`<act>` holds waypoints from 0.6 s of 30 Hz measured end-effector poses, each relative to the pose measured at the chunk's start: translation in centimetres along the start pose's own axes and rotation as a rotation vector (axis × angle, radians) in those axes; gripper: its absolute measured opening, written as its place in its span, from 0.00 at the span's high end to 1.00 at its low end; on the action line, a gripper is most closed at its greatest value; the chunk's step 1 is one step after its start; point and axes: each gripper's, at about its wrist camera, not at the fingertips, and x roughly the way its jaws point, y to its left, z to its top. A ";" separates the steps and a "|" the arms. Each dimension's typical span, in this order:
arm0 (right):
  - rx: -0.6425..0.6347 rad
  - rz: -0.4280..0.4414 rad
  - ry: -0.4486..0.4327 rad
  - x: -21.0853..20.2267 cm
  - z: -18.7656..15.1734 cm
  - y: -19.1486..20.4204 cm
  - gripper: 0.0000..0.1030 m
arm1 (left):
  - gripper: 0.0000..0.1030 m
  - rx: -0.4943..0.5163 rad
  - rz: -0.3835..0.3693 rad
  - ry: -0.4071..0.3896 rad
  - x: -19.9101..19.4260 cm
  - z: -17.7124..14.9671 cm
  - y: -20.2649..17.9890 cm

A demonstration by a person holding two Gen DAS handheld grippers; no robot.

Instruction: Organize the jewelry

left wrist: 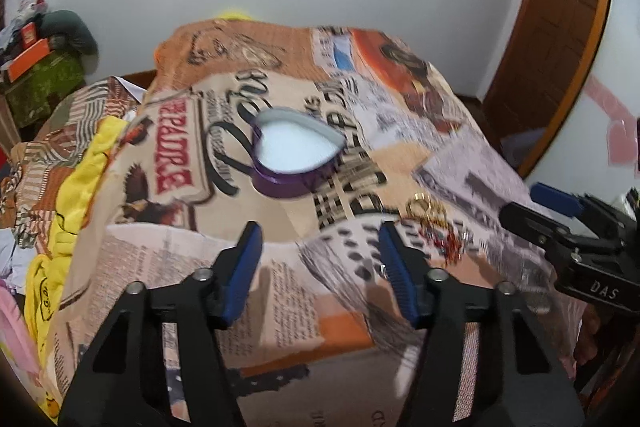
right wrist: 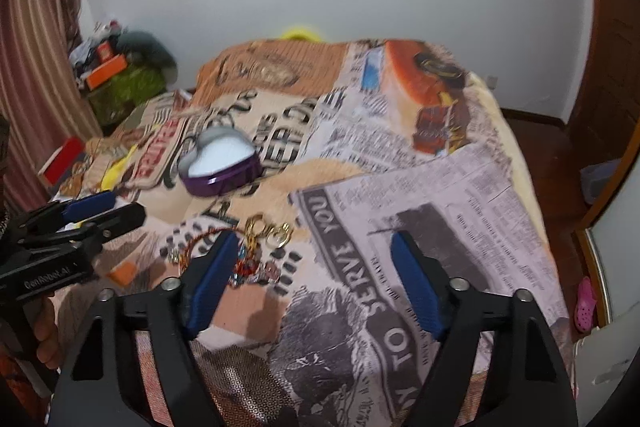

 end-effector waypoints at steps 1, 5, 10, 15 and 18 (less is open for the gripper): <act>-0.003 0.011 0.012 0.2 -0.2 0.0 0.36 | 0.53 0.008 -0.010 0.015 0.3 -0.3 -0.3; -0.019 0.045 0.053 1.1 -0.8 0.0 0.47 | 0.63 0.021 -0.047 0.048 0.8 -1.0 -1.0; -0.031 0.076 0.091 1.7 -1.1 0.1 0.58 | 0.67 0.044 -0.108 0.074 0.9 -1.7 -1.9; -0.053 0.107 0.125 2.5 -0.9 0.5 0.66 | 0.73 0.062 -0.129 0.076 1.3 -1.6 -2.5; -0.062 0.123 0.136 2.9 -0.7 0.8 0.68 | 0.76 0.059 -0.146 0.079 1.6 -1.4 -2.6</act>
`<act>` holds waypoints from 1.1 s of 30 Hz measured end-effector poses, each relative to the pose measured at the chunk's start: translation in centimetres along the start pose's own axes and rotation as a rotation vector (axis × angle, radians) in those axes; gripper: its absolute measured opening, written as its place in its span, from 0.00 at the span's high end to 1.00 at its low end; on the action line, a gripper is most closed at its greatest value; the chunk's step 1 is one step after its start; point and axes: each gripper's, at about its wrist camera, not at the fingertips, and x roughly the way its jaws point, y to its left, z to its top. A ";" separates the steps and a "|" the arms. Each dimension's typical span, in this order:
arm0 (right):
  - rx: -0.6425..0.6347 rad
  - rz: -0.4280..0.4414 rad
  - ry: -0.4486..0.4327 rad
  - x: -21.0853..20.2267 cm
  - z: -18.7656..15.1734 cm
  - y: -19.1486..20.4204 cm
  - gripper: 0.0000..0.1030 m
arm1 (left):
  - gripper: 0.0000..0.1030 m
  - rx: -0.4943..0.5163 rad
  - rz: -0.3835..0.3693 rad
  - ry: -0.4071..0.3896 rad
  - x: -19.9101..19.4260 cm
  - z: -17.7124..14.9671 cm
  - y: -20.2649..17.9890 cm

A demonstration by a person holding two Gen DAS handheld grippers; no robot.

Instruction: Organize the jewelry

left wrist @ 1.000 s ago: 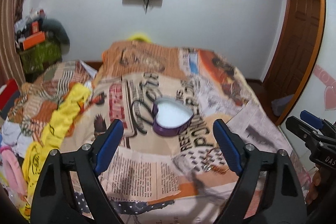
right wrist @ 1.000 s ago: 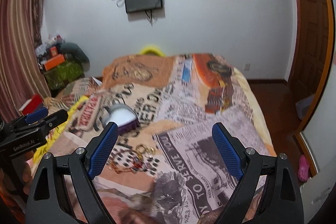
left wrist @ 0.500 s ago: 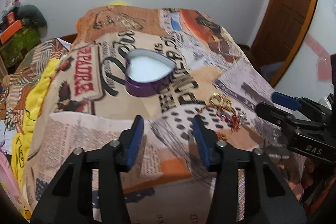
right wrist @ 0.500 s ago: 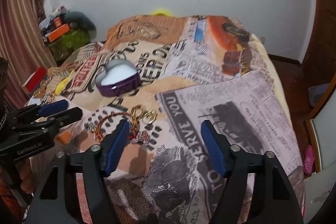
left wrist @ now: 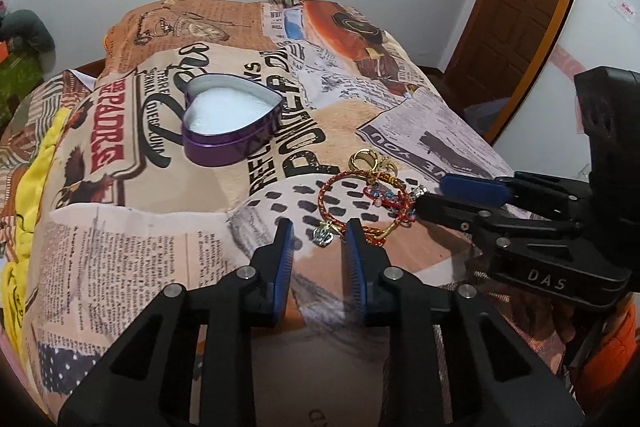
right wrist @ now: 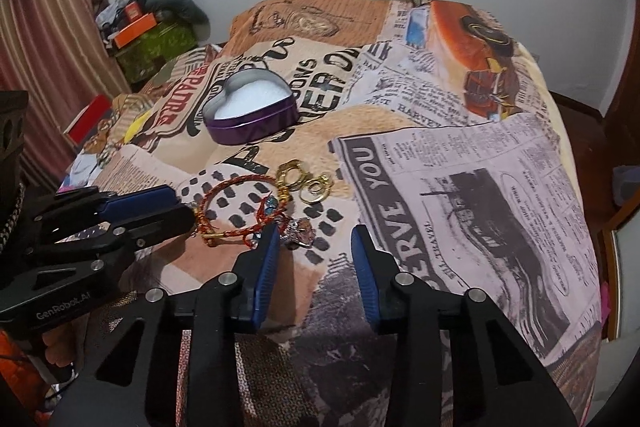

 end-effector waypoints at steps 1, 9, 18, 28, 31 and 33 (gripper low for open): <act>-0.002 0.004 0.002 0.1 0.1 0.0 0.69 | 0.77 -0.001 -0.009 0.001 0.1 0.1 0.0; -0.003 0.048 0.034 1.1 0.4 0.0 0.77 | 0.85 -0.001 -0.046 0.009 0.8 0.4 0.2; 0.002 0.057 0.036 1.2 0.4 -0.2 0.89 | 0.92 0.007 -0.039 0.003 0.9 0.4 0.1; 0.037 0.026 0.003 -0.2 0.4 -0.5 0.89 | 0.92 -0.013 -0.018 -0.043 -1.1 0.8 0.7; 0.039 0.018 -0.013 -0.9 0.5 -0.4 0.90 | 0.92 -0.017 -0.012 -0.068 -2.1 1.1 0.8; 0.036 0.012 -0.025 -1.5 0.6 -0.3 0.90 | 0.92 -0.017 -0.006 -0.086 -2.7 1.3 0.8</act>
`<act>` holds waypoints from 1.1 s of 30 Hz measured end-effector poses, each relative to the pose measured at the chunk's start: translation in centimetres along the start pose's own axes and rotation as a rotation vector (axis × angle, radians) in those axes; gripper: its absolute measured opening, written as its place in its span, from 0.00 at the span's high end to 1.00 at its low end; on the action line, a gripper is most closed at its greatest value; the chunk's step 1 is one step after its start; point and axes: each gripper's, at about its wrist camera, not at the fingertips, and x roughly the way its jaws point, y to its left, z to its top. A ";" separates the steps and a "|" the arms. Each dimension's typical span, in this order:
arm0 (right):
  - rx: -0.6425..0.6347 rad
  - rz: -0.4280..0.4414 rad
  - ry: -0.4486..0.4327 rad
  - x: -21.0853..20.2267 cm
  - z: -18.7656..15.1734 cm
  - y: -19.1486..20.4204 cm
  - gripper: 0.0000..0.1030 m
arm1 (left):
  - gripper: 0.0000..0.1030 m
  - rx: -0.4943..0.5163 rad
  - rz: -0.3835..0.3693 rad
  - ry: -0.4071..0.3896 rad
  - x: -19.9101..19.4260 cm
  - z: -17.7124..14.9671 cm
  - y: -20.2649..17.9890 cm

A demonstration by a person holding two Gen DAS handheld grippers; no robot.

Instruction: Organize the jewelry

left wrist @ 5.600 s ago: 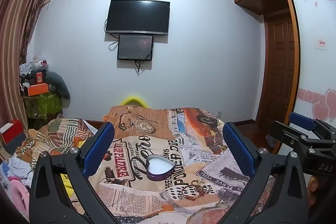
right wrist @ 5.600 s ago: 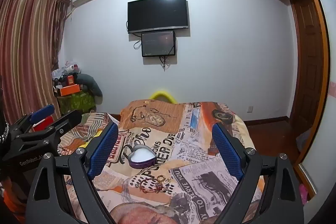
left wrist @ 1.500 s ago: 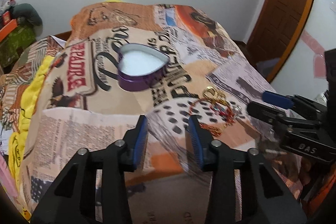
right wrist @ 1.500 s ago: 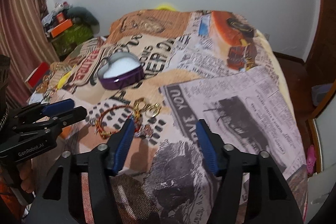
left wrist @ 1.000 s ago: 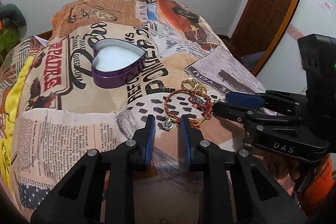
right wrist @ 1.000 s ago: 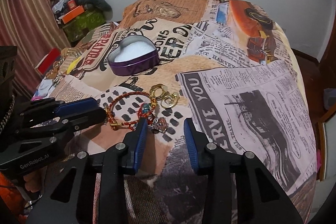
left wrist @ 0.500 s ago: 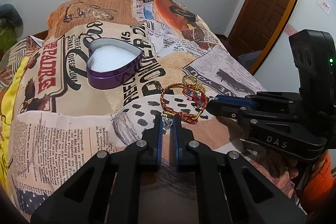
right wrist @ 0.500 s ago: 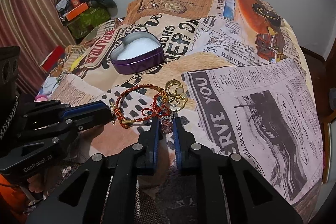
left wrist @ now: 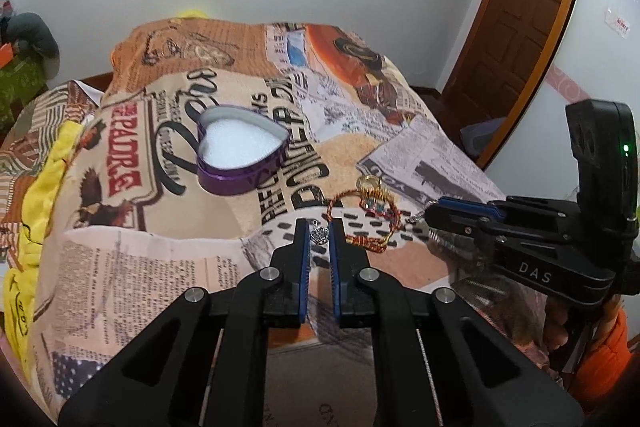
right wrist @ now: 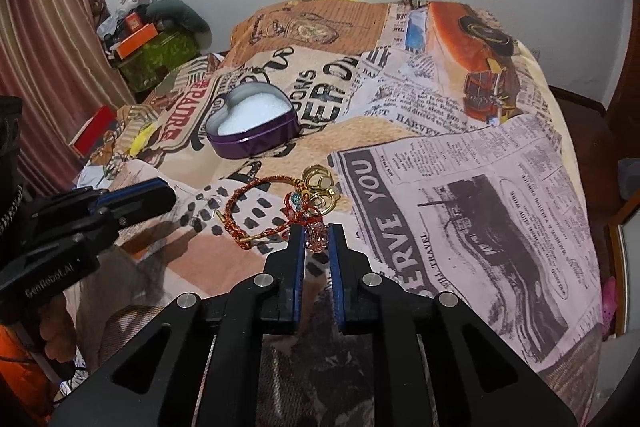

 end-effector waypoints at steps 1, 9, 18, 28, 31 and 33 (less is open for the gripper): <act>-0.002 -0.003 -0.007 -0.3 0.1 0.1 0.90 | 0.92 0.001 0.005 -0.012 -0.5 0.2 0.0; -0.016 -0.012 -0.068 -2.2 1.0 1.4 0.90 | 0.92 -0.002 0.032 -0.086 -2.6 1.5 0.4; -0.052 -0.010 -0.144 -3.2 3.0 3.4 0.90 | 0.92 0.010 0.070 -0.167 -4.2 3.6 1.3; -0.093 -0.001 -0.209 -2.3 6.0 4.8 0.90 | 0.92 -0.001 0.089 -0.204 -3.9 5.6 3.0; -0.096 0.009 -0.206 -1.2 7.1 4.8 0.90 | 0.92 -0.002 0.091 -0.203 -3.2 6.2 3.5; -0.101 0.013 -0.202 -0.6 7.6 4.8 0.90 | 0.92 -0.003 0.093 -0.199 -2.8 6.5 3.9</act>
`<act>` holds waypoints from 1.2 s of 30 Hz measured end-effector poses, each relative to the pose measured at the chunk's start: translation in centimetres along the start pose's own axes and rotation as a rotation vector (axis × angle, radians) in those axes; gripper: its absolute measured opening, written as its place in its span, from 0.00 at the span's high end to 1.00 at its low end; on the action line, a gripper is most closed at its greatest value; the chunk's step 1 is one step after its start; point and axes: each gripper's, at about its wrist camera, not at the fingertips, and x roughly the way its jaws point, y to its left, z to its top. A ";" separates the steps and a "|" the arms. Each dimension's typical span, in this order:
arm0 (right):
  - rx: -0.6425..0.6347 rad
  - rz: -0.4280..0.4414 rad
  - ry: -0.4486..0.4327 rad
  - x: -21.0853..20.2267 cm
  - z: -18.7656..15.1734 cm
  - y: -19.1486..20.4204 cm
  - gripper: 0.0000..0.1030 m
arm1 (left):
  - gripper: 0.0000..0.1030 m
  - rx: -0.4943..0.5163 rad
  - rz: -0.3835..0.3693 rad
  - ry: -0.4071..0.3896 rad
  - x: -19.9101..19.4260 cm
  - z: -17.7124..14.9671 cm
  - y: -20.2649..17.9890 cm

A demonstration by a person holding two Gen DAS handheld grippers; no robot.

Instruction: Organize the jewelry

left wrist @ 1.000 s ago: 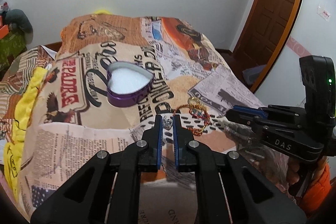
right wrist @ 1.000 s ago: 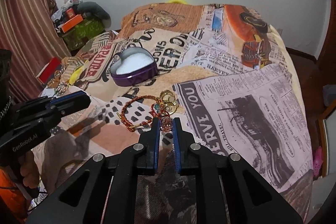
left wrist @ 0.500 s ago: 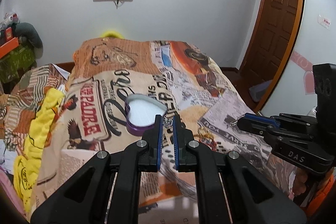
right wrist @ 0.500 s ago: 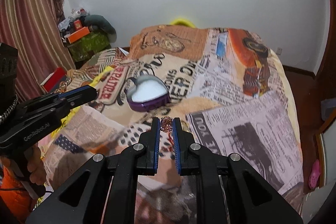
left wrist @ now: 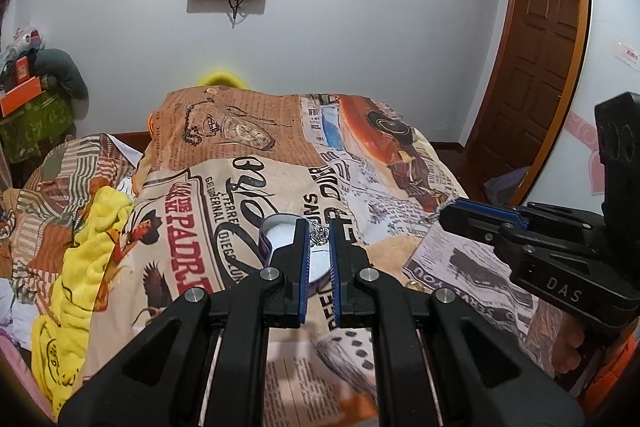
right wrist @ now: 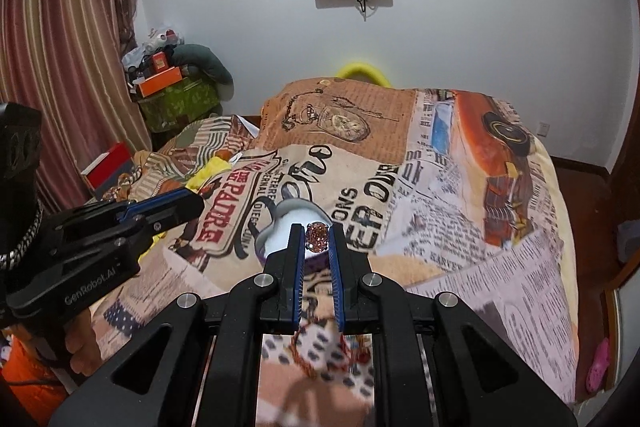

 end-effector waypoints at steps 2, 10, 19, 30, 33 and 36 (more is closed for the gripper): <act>-0.007 0.000 0.006 0.8 0.3 -0.1 0.90 | 0.92 -0.005 0.001 0.009 0.8 0.3 0.4; -0.006 0.044 0.077 4.4 1.3 -1.0 0.90 | 0.92 -0.034 -0.019 0.068 4.0 0.9 2.0; -0.019 0.121 0.203 8.6 1.3 -1.5 0.90 | 0.92 -0.039 -0.051 0.176 8.1 0.7 3.2; -0.053 0.153 0.321 12.1 0.7 -1.4 0.90 | 0.92 -0.030 -0.069 0.267 10.9 0.0 3.6; -0.071 0.151 0.346 12.8 0.5 -1.2 0.90 | 0.92 -0.021 -0.067 0.282 11.3 -0.1 3.6; -0.088 0.144 0.361 13.3 0.3 -1.1 0.90 | 0.92 -0.012 -0.060 0.290 11.6 -0.2 3.5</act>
